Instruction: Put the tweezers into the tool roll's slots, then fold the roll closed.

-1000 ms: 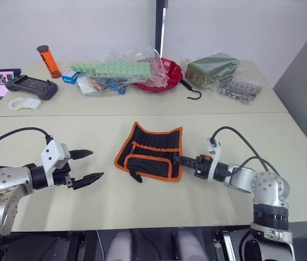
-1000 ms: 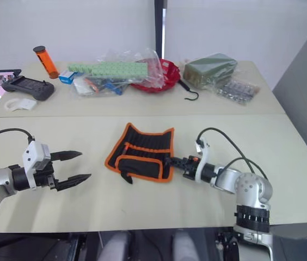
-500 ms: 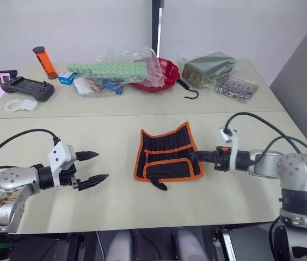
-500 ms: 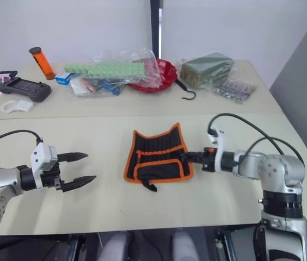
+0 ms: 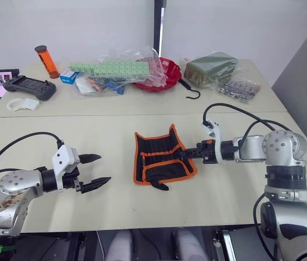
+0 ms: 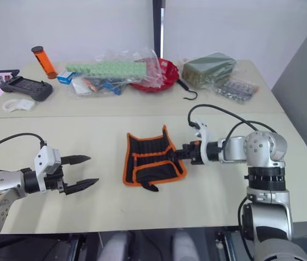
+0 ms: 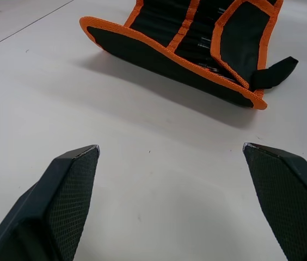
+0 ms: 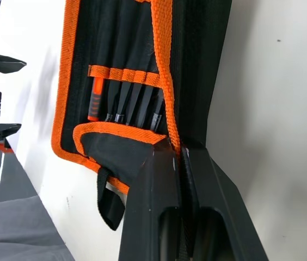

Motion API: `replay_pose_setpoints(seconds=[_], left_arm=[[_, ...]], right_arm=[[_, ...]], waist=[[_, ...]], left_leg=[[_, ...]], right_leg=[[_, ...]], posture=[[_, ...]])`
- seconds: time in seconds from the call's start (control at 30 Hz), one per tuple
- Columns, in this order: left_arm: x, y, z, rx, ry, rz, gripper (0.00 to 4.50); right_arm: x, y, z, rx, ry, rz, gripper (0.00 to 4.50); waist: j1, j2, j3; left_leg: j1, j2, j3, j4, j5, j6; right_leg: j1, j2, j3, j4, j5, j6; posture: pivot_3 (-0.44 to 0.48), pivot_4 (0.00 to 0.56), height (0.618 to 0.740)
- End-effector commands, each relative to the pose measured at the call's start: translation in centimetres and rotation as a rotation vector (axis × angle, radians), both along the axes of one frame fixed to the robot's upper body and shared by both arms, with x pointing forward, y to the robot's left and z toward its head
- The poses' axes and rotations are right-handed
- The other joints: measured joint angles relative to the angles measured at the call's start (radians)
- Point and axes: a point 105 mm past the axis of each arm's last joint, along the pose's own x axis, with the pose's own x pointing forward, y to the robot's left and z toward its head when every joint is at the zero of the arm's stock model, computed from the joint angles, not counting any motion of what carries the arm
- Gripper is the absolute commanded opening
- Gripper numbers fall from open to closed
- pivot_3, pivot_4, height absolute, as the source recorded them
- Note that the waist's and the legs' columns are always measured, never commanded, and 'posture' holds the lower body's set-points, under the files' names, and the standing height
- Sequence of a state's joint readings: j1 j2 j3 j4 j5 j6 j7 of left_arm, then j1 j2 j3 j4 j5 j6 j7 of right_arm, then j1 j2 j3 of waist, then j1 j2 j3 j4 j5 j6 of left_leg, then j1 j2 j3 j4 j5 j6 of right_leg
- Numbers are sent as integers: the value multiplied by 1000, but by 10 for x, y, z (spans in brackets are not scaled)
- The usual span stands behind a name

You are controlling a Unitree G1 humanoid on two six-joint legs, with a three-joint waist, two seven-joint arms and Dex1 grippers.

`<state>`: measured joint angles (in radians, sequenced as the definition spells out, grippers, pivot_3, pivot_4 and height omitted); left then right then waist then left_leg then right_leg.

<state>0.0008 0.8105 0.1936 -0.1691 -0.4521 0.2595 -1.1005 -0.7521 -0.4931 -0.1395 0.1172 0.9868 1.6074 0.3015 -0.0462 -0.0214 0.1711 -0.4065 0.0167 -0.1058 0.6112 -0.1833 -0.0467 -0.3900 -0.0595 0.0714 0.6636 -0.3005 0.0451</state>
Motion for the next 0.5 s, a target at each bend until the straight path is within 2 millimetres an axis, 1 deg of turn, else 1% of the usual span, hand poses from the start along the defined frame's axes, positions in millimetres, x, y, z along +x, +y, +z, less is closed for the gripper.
replay_pose_setpoints(seconds=[0.03,0.17,0.27,0.5], left_arm=[[2,-7,8,3,-54,-25,4487],[3,-10,8,3,-56,-37,4487],[3,-11,7,5,-57,-40,4487],[4,-15,6,6,-57,-51,4487]], right_arm=[[2,15,5,32,10,17,28],[3,30,3,48,18,14,28],[2,37,1,56,27,11,28],[1,48,-9,32,51,-18,28]], waist=[[-3,0,0],[-4,0,0],[-3,0,0],[-4,0,0]], left_leg=[[0,0,0,0,0,0],[0,0,0,0,0,0],[0,0,0,0,0,0],[0,0,0,0,0,0]], right_leg=[[0,0,0,0,0,0],[0,0,0,1,0,0],[0,0,0,1,0,0],[0,0,0,1,0,0]], posture=[[0,150,740],[0,150,740],[0,150,740],[0,150,740]])
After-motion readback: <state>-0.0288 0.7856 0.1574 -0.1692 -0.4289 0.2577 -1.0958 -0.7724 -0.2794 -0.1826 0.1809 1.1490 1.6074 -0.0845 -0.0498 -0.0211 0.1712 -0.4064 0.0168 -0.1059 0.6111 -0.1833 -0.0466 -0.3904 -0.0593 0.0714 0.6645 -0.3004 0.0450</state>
